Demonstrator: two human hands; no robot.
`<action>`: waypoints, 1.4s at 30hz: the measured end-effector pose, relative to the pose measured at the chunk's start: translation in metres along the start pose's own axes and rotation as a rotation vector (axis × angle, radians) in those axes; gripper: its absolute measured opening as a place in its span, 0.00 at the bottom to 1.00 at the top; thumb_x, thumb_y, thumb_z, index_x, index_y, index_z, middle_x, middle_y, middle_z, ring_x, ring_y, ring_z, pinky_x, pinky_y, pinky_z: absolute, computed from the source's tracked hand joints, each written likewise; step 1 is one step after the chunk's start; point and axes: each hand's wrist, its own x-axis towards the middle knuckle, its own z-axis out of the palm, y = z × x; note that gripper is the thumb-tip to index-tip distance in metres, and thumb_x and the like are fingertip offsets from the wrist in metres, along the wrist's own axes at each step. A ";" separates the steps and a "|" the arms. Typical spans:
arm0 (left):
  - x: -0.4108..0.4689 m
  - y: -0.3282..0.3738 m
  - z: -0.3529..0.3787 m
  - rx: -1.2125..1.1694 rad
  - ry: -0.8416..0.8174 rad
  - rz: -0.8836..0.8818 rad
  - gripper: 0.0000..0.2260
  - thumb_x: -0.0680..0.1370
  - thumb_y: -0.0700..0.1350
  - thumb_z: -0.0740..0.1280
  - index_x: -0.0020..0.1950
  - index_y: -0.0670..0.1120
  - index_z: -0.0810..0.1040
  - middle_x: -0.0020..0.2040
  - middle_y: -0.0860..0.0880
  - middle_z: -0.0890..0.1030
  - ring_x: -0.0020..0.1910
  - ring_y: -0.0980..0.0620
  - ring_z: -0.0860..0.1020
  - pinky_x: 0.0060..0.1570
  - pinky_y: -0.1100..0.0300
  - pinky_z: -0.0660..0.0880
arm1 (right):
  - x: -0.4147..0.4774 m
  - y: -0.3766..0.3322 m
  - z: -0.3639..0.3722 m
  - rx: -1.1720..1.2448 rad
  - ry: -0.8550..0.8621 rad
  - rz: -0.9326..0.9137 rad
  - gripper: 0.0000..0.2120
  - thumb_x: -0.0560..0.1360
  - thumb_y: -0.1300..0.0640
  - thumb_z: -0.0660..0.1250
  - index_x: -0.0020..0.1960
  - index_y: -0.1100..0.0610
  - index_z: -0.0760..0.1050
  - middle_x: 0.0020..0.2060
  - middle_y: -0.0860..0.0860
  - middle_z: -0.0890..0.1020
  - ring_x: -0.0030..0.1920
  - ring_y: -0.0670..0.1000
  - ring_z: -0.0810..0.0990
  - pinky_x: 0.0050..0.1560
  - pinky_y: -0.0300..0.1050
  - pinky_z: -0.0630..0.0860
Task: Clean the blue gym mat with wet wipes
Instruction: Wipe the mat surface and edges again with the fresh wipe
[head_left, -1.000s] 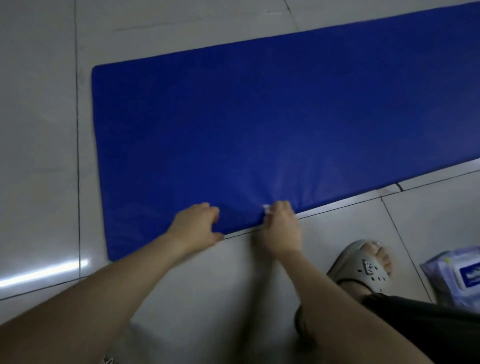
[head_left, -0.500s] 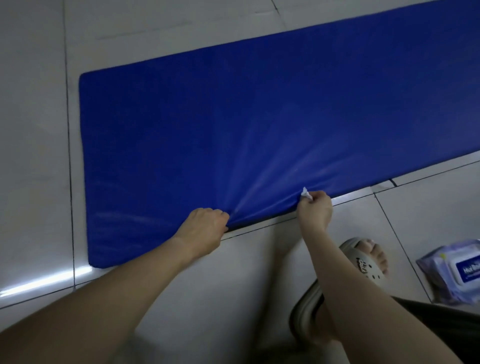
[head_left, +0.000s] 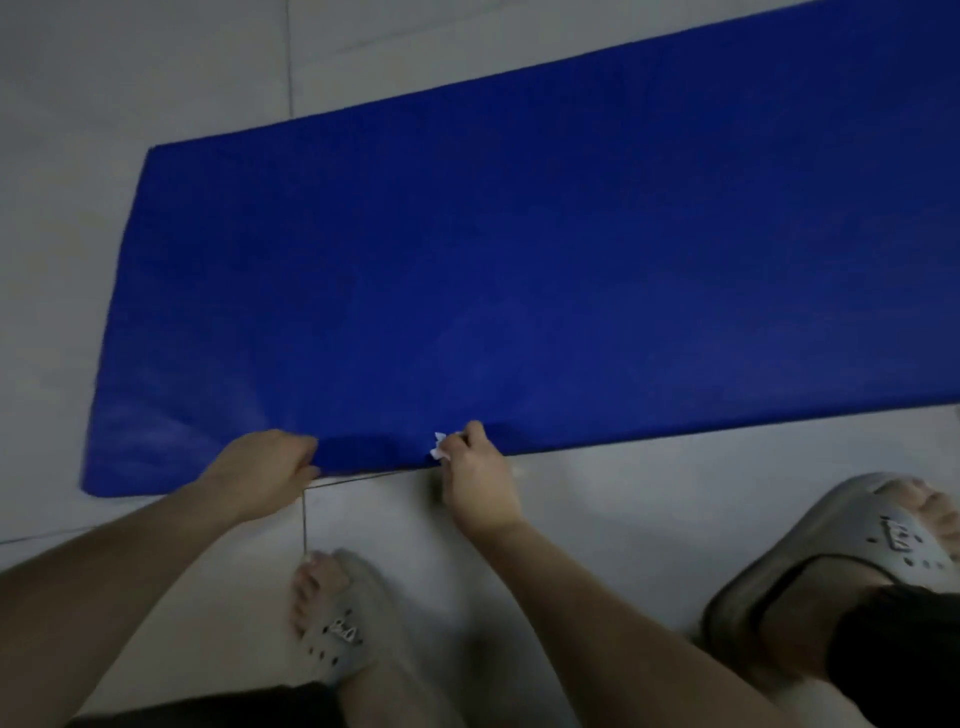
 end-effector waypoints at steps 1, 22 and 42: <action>0.004 0.014 0.003 -0.078 0.036 0.047 0.12 0.79 0.56 0.67 0.41 0.53 0.69 0.38 0.56 0.73 0.35 0.57 0.72 0.33 0.58 0.67 | 0.003 0.000 -0.002 -0.053 -0.019 -0.023 0.10 0.80 0.61 0.62 0.58 0.61 0.78 0.55 0.57 0.74 0.43 0.60 0.78 0.46 0.55 0.78; 0.078 0.073 0.012 -0.443 -0.177 0.104 0.14 0.77 0.52 0.70 0.45 0.52 0.64 0.51 0.48 0.68 0.46 0.49 0.72 0.44 0.54 0.72 | 0.024 -0.040 0.011 -0.184 -0.103 -0.087 0.09 0.77 0.64 0.63 0.56 0.62 0.75 0.51 0.59 0.75 0.44 0.61 0.77 0.38 0.53 0.72; 0.074 0.085 -0.002 -0.339 -0.241 0.051 0.17 0.77 0.51 0.68 0.57 0.50 0.61 0.59 0.46 0.66 0.56 0.46 0.71 0.59 0.53 0.73 | 0.011 0.007 -0.021 -0.233 -0.006 -0.074 0.08 0.82 0.57 0.59 0.54 0.60 0.74 0.52 0.58 0.75 0.45 0.59 0.78 0.43 0.54 0.75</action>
